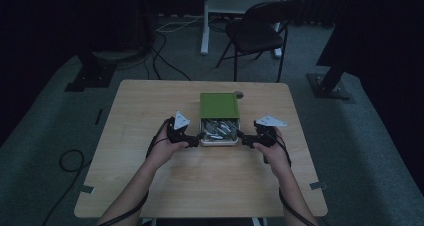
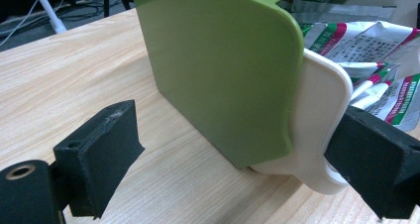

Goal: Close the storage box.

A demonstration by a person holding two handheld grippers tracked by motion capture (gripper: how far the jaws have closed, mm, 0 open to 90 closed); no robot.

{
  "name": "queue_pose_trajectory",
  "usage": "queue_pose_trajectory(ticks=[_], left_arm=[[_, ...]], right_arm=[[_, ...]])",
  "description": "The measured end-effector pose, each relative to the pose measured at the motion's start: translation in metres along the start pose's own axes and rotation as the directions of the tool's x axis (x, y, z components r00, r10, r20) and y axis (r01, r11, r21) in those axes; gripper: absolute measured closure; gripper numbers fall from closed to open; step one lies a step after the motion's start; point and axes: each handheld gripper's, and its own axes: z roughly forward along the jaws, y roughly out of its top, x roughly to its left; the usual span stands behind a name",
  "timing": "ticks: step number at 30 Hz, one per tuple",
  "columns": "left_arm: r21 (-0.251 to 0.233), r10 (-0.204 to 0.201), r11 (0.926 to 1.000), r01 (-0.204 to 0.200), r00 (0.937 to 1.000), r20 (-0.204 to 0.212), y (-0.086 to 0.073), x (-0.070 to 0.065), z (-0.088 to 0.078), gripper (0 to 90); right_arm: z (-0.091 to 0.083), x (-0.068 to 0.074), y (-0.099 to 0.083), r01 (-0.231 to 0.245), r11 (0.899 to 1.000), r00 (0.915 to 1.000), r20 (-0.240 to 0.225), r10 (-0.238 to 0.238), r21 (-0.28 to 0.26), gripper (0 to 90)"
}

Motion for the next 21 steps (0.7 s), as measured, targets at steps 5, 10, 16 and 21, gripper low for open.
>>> queue_pose_trajectory(ticks=[5, 10, 16, 21], left_arm=[[-0.006, -0.01, 0.9999, 0.01, 0.9999, 0.003, -0.0007, 0.0017, 0.0012, 8.9], [-0.008, -0.005, 1.0, 0.005, 1.0, -0.004, 0.0005, 0.0021, 0.0025, 8.9], [-0.008, -0.015, 0.9999, 0.015, 0.9998, -0.011, 0.0017, 0.005, 0.0052, 8.9], [-0.01, -0.008, 0.9999, 0.008, 0.9998, -0.019, 0.0027, 0.0057, 0.0069, 8.9]], right_arm=[[0.0013, -0.0006, 0.0004, -0.009, 1.0, 1.0, 0.002, 0.009, 0.0, 12.0], [0.0026, -0.0011, 0.0024, -0.005, 1.0, 0.9999, 0.009, 0.005, 0.005, 12.0], [0.0056, -0.002, 0.0049, -0.006, 1.0, 0.9998, 0.018, 0.006, 0.008, 12.0], [0.0074, -0.0035, 0.006, -0.01, 1.0, 0.9998, 0.019, 0.01, 0.009, 12.0]])
